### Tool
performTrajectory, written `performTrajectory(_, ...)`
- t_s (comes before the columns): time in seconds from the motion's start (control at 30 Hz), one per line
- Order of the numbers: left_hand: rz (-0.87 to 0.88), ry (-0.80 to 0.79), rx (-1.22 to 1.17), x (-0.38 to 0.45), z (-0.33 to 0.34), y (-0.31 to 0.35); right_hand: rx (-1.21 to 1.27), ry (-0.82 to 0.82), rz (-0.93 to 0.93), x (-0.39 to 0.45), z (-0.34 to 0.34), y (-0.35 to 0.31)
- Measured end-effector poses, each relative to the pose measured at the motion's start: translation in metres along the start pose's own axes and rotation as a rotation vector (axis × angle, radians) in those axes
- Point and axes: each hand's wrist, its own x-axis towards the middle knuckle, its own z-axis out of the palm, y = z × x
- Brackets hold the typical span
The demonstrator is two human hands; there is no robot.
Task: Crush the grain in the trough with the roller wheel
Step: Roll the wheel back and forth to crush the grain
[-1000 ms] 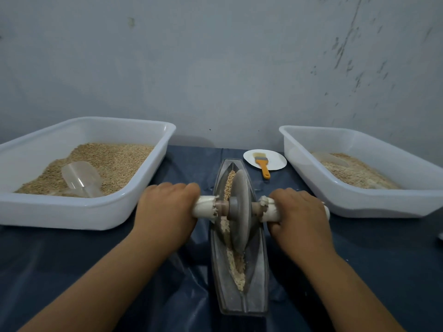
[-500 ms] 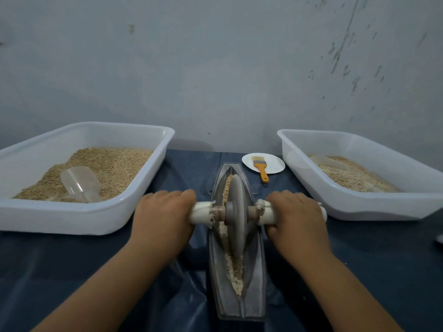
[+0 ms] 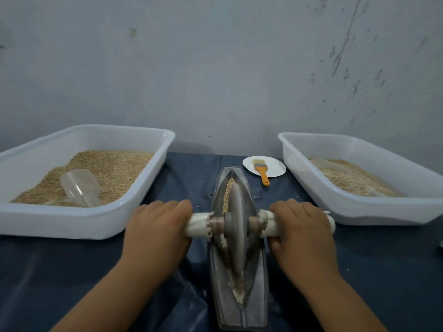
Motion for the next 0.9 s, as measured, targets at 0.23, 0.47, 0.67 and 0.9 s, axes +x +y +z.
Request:
performTrajectory(0.23,-0.008,0.046,-0.012,0.005,0.003,0.002,0.048,0.027,0.070,-0.007,0.003,-0.003)
performTrajectory(0.47,-0.016,0.061,-0.070,-0.027,0.003,-0.007,0.035,0.215,-0.128,-0.029,-0.002,0.001)
performTrajectory(0.67,-0.006,0.020,0.014,0.011,0.006,-0.002,0.024,-0.070,0.049,0.008,0.005,-0.001)
performTrajectory(0.9,-0.034,0.069,-0.060,-0.021,0.005,-0.002,0.029,0.188,-0.039,-0.027,0.000,-0.001)
